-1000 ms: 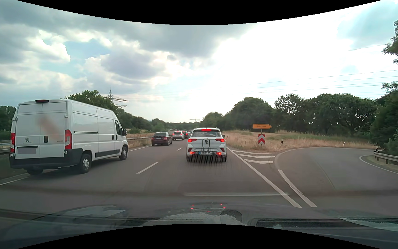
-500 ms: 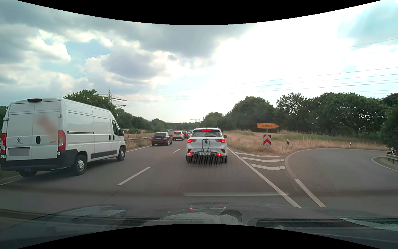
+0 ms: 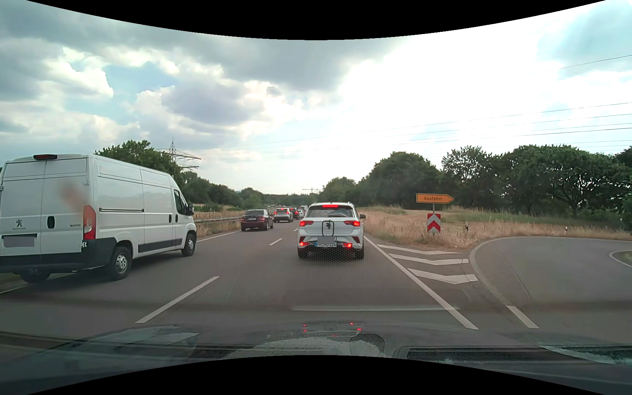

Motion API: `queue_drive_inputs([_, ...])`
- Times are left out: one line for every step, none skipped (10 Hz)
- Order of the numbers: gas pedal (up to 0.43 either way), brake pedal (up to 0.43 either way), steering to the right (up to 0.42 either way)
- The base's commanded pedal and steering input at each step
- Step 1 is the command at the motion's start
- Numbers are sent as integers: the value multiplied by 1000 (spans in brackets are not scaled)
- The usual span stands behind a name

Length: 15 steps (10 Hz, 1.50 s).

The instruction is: Follow the waypoints while adhering to traffic rules and regulations

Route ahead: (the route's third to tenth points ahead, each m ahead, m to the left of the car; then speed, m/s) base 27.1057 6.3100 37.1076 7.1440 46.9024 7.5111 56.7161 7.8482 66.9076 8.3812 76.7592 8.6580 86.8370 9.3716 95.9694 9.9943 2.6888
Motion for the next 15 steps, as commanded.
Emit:
queue_drive_inputs([0,85,18])
queue_drive_inputs([0,79,30])
queue_drive_inputs([0,79,39])
queue_drive_inputs([0,79,39])
queue_drive_inputs([0,79,39])
queue_drive_inputs([0,79,39])
queue_drive_inputs([0,79,39])
queue_drive_inputs([0,85,39])
queue_drive_inputs([0,91,38])
queue_drive_inputs([0,104,36])
queue_drive_inputs([0,104,29])
queue_drive_inputs([0,104,21])
queue_drive_inputs([0,104,12])
queue_drive_inputs([0,110,4])
queue_drive_inputs([0,110,-2])
